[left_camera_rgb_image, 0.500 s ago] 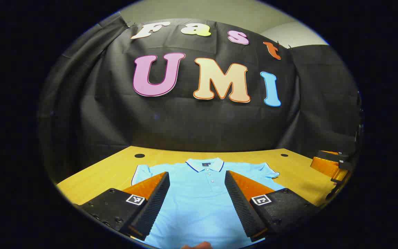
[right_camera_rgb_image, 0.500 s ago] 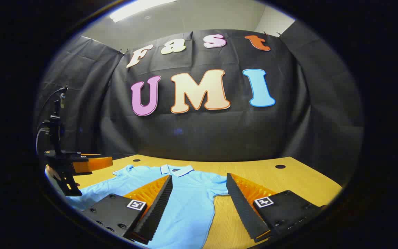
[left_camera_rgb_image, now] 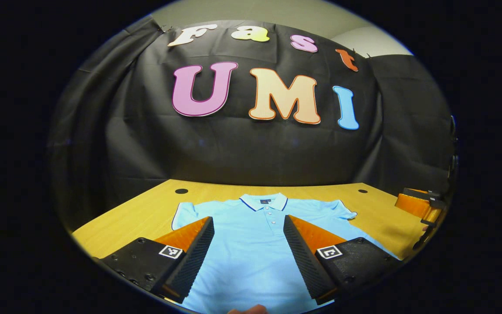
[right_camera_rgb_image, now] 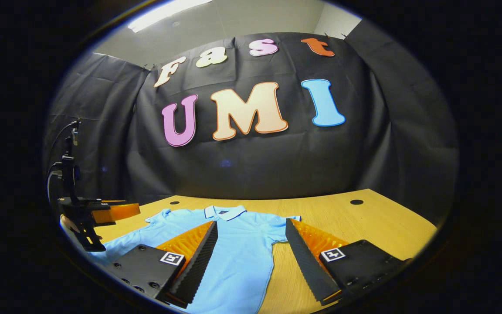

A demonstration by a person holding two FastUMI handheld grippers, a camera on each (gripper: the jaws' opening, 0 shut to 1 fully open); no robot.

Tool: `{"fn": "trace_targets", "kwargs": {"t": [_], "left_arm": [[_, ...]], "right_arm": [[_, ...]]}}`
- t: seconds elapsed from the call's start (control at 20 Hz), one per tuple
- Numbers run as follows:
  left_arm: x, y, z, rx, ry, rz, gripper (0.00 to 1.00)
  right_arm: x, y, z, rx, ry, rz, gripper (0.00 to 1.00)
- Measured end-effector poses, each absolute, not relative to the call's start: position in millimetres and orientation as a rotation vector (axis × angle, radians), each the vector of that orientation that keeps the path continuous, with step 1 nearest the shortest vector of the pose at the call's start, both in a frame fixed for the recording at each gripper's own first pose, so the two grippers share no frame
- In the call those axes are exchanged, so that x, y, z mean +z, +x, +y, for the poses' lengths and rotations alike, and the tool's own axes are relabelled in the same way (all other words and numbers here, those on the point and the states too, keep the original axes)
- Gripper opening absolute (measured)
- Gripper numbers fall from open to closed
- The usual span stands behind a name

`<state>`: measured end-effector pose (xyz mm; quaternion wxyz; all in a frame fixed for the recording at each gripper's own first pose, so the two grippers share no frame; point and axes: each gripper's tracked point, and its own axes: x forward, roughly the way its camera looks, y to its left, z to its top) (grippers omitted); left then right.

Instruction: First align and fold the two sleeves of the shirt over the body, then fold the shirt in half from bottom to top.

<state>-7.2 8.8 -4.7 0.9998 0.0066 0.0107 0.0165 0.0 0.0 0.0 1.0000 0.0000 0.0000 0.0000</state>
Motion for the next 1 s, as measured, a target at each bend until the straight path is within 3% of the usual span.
{"fn": "trace_targets", "kwargs": {"t": [0.55,1.0], "left_arm": [[-22,-19,16,0.061,-0.001,0.047,0.95],[-19,-20,27,0.066,0.011,0.067,0.95]], "right_arm": [[-5,0,0,0.0,-0.011,0.094,0.98],[-20,41,-9,0.009,-0.038,0.194,0.96]]}}
